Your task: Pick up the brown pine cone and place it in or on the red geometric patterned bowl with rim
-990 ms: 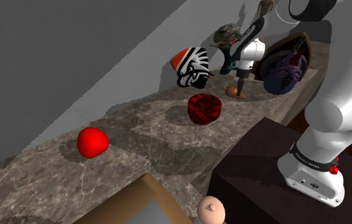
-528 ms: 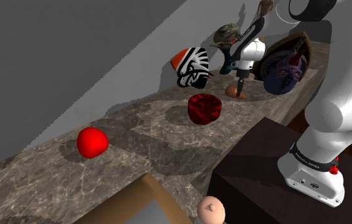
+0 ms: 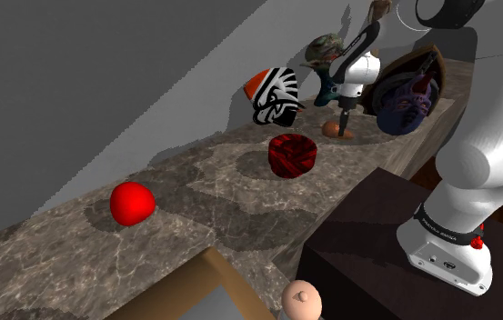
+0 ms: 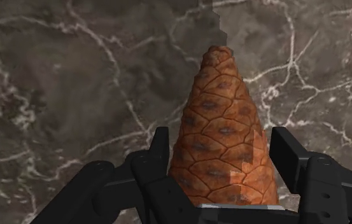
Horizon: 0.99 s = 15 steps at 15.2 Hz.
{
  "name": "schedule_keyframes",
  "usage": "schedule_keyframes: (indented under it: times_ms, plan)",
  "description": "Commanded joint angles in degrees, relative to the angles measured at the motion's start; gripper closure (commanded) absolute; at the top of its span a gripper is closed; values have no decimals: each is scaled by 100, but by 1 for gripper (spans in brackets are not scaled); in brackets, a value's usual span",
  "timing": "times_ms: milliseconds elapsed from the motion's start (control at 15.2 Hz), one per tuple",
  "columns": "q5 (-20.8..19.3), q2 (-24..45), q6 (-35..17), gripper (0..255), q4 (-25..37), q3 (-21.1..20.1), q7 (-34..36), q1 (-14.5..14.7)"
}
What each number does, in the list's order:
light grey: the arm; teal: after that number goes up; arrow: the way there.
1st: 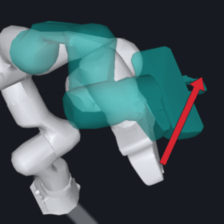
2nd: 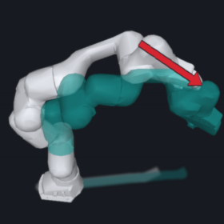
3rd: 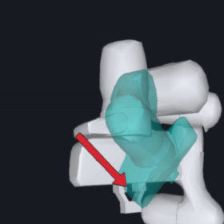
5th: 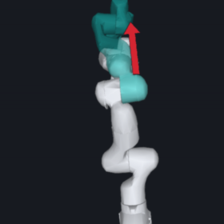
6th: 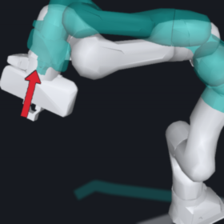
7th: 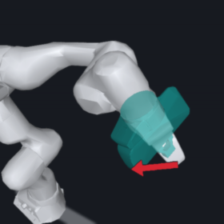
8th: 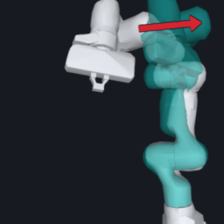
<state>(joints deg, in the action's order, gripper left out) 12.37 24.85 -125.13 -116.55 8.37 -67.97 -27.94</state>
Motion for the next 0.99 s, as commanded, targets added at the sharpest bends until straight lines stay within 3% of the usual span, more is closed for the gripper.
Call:
schedule_keyframes:
  times_ms: [0,924]
  plan:
    - [-29,-106,109,255,8,14,26,8]
    - [-234,-829,971,255,169,96,228,53]
